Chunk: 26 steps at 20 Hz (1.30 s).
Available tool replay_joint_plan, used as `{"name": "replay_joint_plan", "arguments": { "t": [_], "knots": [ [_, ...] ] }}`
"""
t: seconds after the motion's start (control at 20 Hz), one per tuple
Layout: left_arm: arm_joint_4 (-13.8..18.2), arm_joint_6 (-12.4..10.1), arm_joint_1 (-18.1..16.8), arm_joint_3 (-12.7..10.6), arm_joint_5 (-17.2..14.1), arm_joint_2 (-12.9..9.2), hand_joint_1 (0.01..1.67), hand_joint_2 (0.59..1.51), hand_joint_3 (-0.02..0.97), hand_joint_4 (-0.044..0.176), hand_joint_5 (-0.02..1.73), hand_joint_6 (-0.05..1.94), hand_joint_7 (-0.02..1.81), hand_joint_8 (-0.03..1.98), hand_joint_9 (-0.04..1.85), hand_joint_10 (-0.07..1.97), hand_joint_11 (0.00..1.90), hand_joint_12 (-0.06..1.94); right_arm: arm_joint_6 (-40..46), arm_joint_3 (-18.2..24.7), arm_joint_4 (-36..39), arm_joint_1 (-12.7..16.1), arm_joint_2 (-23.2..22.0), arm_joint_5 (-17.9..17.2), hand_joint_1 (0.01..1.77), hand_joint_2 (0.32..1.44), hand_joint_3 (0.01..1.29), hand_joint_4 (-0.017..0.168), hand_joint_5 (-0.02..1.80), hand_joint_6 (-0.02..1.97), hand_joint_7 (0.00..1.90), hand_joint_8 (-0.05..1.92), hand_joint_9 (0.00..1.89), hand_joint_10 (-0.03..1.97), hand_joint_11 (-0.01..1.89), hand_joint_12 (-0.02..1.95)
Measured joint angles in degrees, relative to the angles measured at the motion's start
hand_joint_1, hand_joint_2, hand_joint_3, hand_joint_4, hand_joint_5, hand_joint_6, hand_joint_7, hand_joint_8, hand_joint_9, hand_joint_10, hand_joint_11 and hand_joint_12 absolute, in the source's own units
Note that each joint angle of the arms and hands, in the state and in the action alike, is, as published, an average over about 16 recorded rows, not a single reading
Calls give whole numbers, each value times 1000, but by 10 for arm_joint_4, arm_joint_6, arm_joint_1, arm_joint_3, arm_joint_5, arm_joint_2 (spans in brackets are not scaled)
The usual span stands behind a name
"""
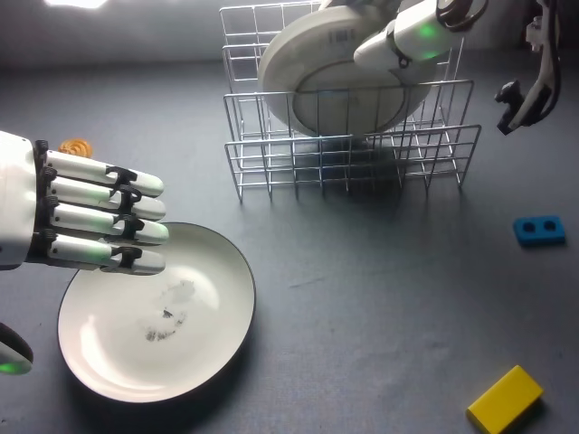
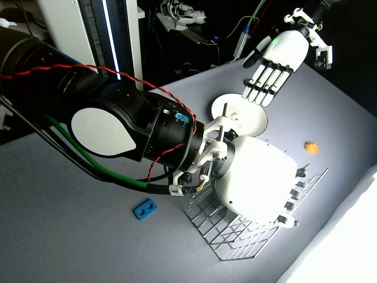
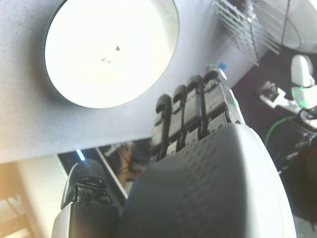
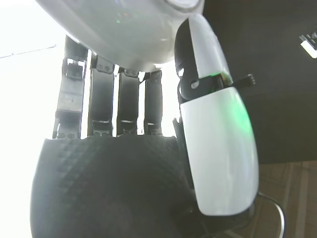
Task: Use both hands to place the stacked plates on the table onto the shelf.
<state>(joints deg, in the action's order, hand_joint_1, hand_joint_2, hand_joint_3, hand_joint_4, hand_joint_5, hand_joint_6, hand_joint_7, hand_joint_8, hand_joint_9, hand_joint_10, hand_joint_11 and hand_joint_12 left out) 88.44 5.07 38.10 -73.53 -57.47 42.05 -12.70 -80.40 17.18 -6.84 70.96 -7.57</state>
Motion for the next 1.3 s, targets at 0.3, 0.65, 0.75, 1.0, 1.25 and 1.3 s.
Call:
{"name": "replay_joint_plan", "arguments": {
  "t": [0.3,0.65,0.75,1.0,1.25,1.3],
  "knots": [
    [-3,-1,21,-1,21,0,19,1179,-8,1,102,16,51,-2,26,5,16,9,-11,31,36,11,-21,-43,1106,1108,9,-4,672,21,714,16,694,12,203,1108],
    [-26,-2,70,1,77,3,19,1181,-8,1,96,17,49,-2,26,4,16,10,-45,107,128,5,-59,-149,1069,1119,9,-1,628,19,663,15,650,12,144,1077],
    [-38,-3,85,2,97,5,18,1182,-8,1,96,16,50,-2,25,4,16,10,-60,131,155,-4,-68,-180,1050,1123,10,-1,606,19,647,15,638,12,138,1073],
    [-73,-4,118,5,145,11,17,1184,-8,1,96,16,55,-2,23,3,16,9,-107,184,213,-41,-85,-243,1034,1077,10,3,433,18,468,14,464,12,108,795],
    [-116,-4,146,10,184,19,15,1186,-9,1,96,16,48,-3,12,-7,17,9,-161,216,236,-85,-86,-270,1035,992,10,5,248,18,267,15,268,12,70,459],
    [-123,-4,152,10,190,21,15,1186,-9,1,96,16,45,-4,9,-9,17,9,-171,219,238,-94,-85,-272,1038,976,10,5,211,18,226,15,228,12,61,393]
  ]
}}
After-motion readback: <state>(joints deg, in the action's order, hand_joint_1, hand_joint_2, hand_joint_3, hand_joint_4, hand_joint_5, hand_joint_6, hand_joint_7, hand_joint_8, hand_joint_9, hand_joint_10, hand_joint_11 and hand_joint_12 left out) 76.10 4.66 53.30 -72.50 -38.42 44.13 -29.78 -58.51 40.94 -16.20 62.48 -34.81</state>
